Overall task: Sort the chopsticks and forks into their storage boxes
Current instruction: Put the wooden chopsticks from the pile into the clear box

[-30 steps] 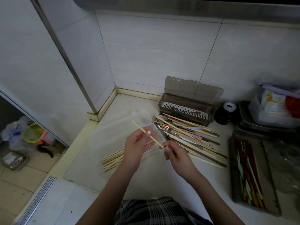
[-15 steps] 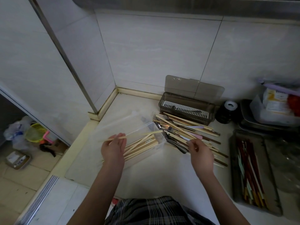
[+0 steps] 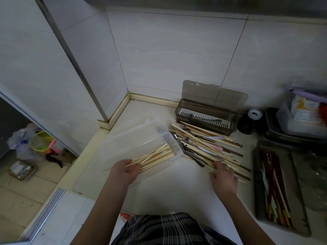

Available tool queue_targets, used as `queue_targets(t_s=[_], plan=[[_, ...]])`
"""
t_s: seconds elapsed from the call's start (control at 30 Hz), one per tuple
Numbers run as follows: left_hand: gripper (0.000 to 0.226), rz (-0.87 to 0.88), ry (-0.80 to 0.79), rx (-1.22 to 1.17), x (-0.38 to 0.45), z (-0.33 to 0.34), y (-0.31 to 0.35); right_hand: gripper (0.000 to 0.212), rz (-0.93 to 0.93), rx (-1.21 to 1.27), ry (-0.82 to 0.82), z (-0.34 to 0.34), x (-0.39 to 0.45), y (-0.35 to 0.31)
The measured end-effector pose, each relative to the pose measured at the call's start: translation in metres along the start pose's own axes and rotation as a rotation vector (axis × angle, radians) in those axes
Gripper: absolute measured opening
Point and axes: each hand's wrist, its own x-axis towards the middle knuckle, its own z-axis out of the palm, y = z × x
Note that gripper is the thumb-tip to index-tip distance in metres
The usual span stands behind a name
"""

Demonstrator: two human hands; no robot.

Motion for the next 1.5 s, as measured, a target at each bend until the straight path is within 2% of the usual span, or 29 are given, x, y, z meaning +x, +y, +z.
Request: queue_targets(t_s=[0.07,0.2,0.3,0.4,0.53,0.67,0.8,0.87,0.93,1.3,1.4,1.5], plan=[[0.013,-0.111,-0.087,-0.105,-0.001,0.007,-0.001,0.025,-0.002,-0.056,-0.022,-0.002,0.004,0.0],[0.013,-0.018,-0.287,0.041,0.002,0.012,-0.007,0.012,0.007,-0.105,-0.082,-0.004,0.006,0.002],[0.016,0.038,-0.352,0.117,0.0,0.012,-0.005,0.024,0.02,-0.067,-0.056,-0.004,0.004,0.002],[0.015,0.124,-0.328,0.21,0.005,0.016,-0.008,0.034,0.029,-0.071,-0.063,-0.009,0.003,-0.004],[0.015,0.391,-0.253,0.46,-0.003,0.022,-0.015,0.009,-0.026,-0.167,0.079,-0.033,0.004,-0.017],[0.019,0.615,-0.309,0.606,-0.01,0.035,-0.018,0.028,-0.071,-0.266,0.245,-0.052,0.0,-0.03],[0.017,0.973,-0.336,0.866,-0.018,0.044,-0.022,0.036,-0.061,-0.291,0.293,-0.056,-0.002,-0.03],[0.021,1.147,-0.411,1.009,-0.023,0.048,-0.023,0.037,-0.064,-0.289,0.307,-0.056,-0.004,-0.028],[0.024,1.238,-0.503,1.092,-0.025,0.053,-0.026,0.039,-0.059,-0.296,0.303,-0.054,-0.005,-0.029],[0.034,1.145,-0.87,1.471,-0.019,0.068,-0.065,0.037,-0.052,-0.239,0.365,-0.054,-0.007,-0.029],[0.034,1.112,-0.89,1.501,-0.014,0.069,-0.069,0.039,-0.084,-0.189,0.38,-0.055,-0.008,-0.028],[0.034,1.048,-0.891,1.488,-0.014,0.073,-0.069,0.04,-0.054,-0.176,0.327,-0.056,-0.008,-0.026]])
